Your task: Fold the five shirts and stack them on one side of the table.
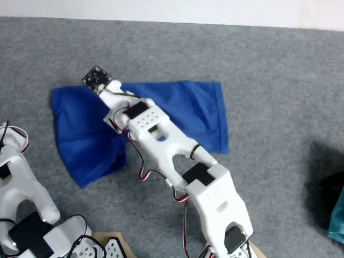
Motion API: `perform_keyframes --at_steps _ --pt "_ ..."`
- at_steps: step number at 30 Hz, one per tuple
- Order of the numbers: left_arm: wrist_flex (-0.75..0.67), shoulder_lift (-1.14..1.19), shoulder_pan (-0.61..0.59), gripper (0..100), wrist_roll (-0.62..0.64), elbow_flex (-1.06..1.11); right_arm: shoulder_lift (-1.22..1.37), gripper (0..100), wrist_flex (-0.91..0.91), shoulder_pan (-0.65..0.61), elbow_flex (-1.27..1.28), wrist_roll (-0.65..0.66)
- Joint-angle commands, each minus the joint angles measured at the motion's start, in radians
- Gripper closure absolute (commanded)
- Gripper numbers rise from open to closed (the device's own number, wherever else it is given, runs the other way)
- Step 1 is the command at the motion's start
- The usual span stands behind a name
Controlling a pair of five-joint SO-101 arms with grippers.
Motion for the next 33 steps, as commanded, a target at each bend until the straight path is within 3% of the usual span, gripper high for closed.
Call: perform_keyframes --at_steps 1,7,16,19,22,33 --pt "-0.026 -0.002 0.016 91 0.000 -0.002 -0.044 93.9 0.311 -0.064 -0.151 -0.003" --pt "-0.071 -0.002 0.008 91 0.000 -0.004 -0.234 85.8 0.409 -0.173 -0.028 -0.002" --pt "-0.140 -0.002 -0.064 91 -0.002 -0.005 -0.556 85.1 0.120 -0.228 0.547 0.044" --pt "-0.137 -0.002 -0.062 91 -0.002 -0.001 -0.568 78.9 0.038 -0.231 0.671 0.069" --pt "-0.137 -0.002 -0.061 91 -0.002 -0.001 -0.568 74.5 -0.013 -0.232 0.707 0.071" --pt "-0.143 -0.001 -0.056 91 -0.002 0.028 -0.539 74.6 -0.159 -0.249 0.708 0.071"
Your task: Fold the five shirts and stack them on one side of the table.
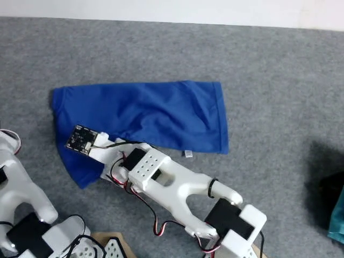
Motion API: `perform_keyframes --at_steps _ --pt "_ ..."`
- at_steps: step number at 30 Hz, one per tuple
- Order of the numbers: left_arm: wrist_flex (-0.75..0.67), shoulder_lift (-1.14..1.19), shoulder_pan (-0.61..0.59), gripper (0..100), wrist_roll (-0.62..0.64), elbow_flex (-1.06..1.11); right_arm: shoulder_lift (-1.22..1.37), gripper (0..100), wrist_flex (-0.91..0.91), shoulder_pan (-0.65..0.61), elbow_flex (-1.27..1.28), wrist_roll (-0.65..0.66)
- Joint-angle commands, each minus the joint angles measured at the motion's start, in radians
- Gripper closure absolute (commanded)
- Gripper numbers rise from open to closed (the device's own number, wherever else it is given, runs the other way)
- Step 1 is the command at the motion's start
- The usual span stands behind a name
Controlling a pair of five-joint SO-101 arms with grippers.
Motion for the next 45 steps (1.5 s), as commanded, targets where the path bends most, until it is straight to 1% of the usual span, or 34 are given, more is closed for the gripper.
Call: perform_keyframes --at_steps 1,3,8,10,16,29,32,37,40,41,44,45 --pt "-0.023 -0.002 0.004 91 -0.002 0.001 -0.008 74.7 -0.054 -0.005 -0.012 0.014" --pt "-0.023 0.022 0.004 91 -0.002 -0.008 0.045 77.4 -0.087 0.010 -0.036 0.014" --pt "-0.023 0.133 0.005 91 -0.002 -0.051 0.133 92.2 -0.085 0.067 -0.145 0.008" --pt "-0.023 0.188 0.002 91 -0.002 -0.079 0.133 94.7 -0.085 0.081 -0.163 0.008" --pt "-0.018 0.302 -0.001 92 -0.002 -0.157 0.133 95.4 -0.085 0.131 -0.205 0.006" --pt "-0.017 0.305 0.021 92 0.000 -0.156 0.157 95.4 -0.093 0.248 -0.403 0.005" --pt "-0.017 0.305 0.021 92 0.000 -0.156 0.255 95.4 -0.090 0.259 -0.506 0.005" --pt "-0.017 0.305 0.021 91 0.000 -0.156 0.493 95.4 -0.084 0.308 -0.731 0.005" --pt "-0.017 0.303 0.022 91 0.000 -0.159 0.598 94.2 -0.044 0.317 -0.857 0.005" --pt "-0.017 0.303 0.030 91 0.000 -0.159 0.621 91.6 -0.005 0.315 -0.905 0.005" --pt "-0.020 0.302 0.048 91 0.000 -0.160 0.651 76.9 0.188 0.295 -1.047 -0.014" --pt "-0.021 0.302 0.053 91 0.000 -0.160 0.651 74.0 0.254 0.288 -1.089 -0.020"
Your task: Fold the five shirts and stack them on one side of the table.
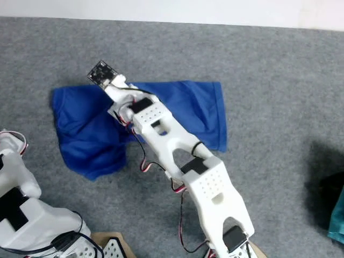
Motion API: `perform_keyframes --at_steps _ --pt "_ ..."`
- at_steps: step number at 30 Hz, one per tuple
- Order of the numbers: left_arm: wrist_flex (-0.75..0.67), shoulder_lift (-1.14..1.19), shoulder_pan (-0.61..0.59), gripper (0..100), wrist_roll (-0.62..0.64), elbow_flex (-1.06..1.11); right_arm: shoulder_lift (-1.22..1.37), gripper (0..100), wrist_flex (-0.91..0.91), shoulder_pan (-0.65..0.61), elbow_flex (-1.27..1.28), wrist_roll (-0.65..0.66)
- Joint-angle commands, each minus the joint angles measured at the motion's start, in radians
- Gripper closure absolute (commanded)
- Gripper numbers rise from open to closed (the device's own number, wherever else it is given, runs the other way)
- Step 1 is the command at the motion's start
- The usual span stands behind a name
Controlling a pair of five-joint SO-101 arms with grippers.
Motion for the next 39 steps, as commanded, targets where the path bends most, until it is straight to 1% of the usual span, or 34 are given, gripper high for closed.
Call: perform_keyframes --at_steps 1,4,8,13,17,23,25,27,29,31,34,36,39 --pt "-0.018 -0.008 0.044 91 0.000 -0.041 -0.012 73.5 0.286 -0.016 -0.254 -0.015" --pt "-0.017 -0.010 0.054 91 0.000 -0.058 -0.025 76.5 0.470 -0.025 -0.363 -0.018" --pt "-0.005 -0.068 0.087 91 0.000 -0.084 -0.065 84.1 0.625 -0.021 -0.410 -0.071" --pt "0.143 -0.283 0.168 91 -0.002 -0.073 -0.176 98.9 0.736 -0.021 -0.407 -0.130" --pt "0.176 -0.478 0.229 91 -0.006 0.033 -0.240 97.1 0.840 -0.018 -0.404 -0.150" --pt "0.178 -0.799 0.351 91 -0.009 0.294 -0.295 96.9 0.987 0.053 -0.404 -0.176" --pt "0.233 -0.880 0.401 91 -0.063 0.329 -0.329 96.9 1.021 0.084 -0.404 -0.180" --pt "0.356 -0.917 0.449 91 -0.107 0.311 -0.361 96.9 1.056 0.111 -0.403 -0.204" --pt "0.436 -0.920 0.478 91 -0.109 0.274 -0.395 96.9 1.070 0.128 -0.366 -0.210" --pt "0.451 -0.914 0.492 91 -0.109 0.252 -0.443 96.9 1.067 0.136 -0.294 -0.212" --pt "0.453 -0.914 0.513 91 -0.109 0.248 -0.567 96.9 1.015 0.151 -0.127 -0.212" --pt "0.457 -0.912 0.536 91 -0.109 0.259 -0.700 96.9 0.940 0.170 0.044 -0.212" --pt "0.473 -0.912 0.558 91 -0.109 0.283 -0.970 96.9 0.766 0.208 0.401 -0.212"
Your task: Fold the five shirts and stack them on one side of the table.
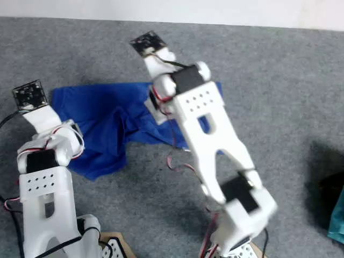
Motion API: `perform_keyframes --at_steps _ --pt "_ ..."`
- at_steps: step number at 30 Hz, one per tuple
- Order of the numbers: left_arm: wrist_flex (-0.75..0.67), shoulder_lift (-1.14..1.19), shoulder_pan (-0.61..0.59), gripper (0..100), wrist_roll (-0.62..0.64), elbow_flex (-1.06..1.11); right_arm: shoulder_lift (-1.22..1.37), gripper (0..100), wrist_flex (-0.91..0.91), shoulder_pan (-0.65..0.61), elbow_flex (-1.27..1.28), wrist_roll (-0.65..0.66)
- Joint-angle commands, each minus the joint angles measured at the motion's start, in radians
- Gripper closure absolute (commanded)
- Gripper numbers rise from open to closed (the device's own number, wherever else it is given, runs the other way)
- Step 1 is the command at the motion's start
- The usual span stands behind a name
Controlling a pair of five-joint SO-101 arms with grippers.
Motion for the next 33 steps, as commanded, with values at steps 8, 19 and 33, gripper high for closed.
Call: perform_keyframes --at_steps 8,19,33 --pt "0.044 -0.027 0.107 91 -0.012 0.010 -0.989 96.2 -0.610 0.087 1.299 -0.005" --pt "0.244 -0.025 0.154 90 -0.012 -0.119 -1.274 90.7 -0.779 0.088 1.724 0.040" --pt "0.322 0.136 0.219 77 -0.011 -0.168 -1.297 90.7 -0.817 0.108 1.778 0.063"
